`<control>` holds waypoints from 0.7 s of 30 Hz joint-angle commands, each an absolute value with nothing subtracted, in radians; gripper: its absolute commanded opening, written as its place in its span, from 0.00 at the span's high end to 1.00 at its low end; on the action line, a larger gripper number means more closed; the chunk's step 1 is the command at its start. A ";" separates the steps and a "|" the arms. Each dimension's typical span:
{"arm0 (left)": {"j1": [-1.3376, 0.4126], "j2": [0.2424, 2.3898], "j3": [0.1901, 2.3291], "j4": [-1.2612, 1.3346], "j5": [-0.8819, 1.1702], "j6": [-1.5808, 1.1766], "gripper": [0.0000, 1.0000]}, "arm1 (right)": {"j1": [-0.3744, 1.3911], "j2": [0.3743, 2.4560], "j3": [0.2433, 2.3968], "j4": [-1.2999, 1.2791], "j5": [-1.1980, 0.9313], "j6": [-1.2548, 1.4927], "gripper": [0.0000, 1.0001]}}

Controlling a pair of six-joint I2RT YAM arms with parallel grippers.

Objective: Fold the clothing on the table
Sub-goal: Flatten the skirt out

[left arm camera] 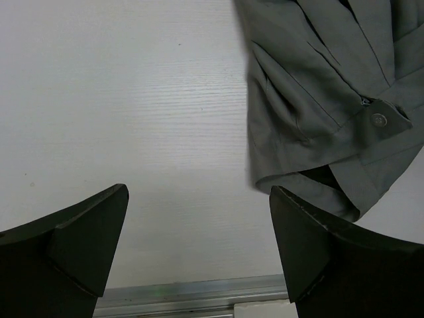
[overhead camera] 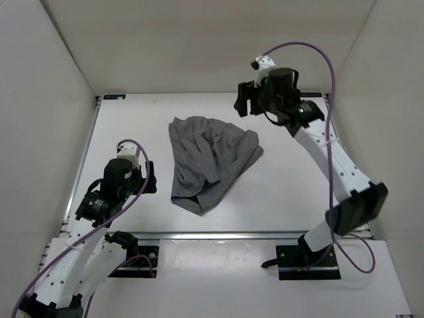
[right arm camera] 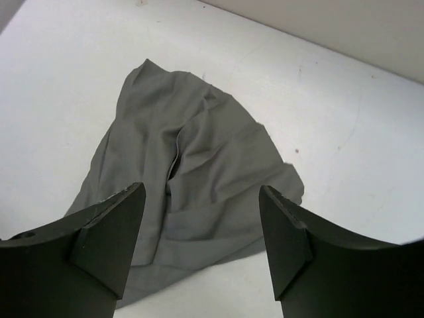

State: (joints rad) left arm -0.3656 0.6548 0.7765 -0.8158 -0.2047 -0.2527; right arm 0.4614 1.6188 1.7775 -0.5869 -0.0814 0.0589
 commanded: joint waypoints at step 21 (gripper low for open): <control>-0.357 0.698 0.730 -0.574 0.213 -0.425 0.69 | 0.385 1.304 1.094 -0.338 -0.259 0.236 0.41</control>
State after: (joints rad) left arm -0.3054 0.6174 0.7586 -0.6994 0.0425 -0.2512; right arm 0.4065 1.3476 1.1187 -0.4091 -0.2276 0.2153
